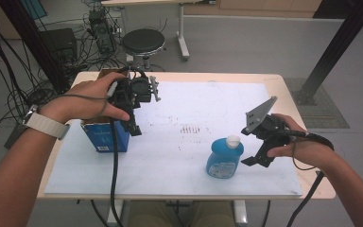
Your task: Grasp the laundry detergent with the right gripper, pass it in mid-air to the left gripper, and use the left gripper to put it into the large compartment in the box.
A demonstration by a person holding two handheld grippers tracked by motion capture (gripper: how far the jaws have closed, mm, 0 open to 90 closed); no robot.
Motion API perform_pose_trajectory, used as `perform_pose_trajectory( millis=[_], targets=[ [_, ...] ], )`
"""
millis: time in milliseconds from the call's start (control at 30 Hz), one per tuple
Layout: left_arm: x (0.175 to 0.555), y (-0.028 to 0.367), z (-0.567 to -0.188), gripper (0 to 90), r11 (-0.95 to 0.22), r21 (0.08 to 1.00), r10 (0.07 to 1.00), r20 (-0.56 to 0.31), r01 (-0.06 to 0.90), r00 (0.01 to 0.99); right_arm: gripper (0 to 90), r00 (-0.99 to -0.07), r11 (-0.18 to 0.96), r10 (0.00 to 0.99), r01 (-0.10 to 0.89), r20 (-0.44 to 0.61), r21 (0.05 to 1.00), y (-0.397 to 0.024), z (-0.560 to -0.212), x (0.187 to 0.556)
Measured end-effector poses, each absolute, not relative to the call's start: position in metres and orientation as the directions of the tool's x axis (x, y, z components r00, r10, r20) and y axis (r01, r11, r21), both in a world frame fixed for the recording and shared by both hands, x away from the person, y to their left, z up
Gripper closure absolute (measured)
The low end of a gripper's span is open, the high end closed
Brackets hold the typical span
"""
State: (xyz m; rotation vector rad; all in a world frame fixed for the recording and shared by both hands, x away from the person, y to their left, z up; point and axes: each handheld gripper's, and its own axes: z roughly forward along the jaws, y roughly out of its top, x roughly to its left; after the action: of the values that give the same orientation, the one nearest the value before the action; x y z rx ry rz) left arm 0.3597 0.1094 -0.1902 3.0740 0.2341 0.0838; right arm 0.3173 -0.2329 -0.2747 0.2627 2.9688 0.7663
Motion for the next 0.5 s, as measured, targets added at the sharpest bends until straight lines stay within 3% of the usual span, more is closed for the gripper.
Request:
perform_pose_trajectory(
  millis=[500],
  targets=[
    [0.3592, 0.11, -0.1912, 11.5, -0.986, 0.07, 0.158, 0.051, 0.155, 0.986, 4.1, -0.981, 0.851, 0.195, 0.159, -0.021, 0.5, -0.232, -0.2844, 0.3169]
  ],
)
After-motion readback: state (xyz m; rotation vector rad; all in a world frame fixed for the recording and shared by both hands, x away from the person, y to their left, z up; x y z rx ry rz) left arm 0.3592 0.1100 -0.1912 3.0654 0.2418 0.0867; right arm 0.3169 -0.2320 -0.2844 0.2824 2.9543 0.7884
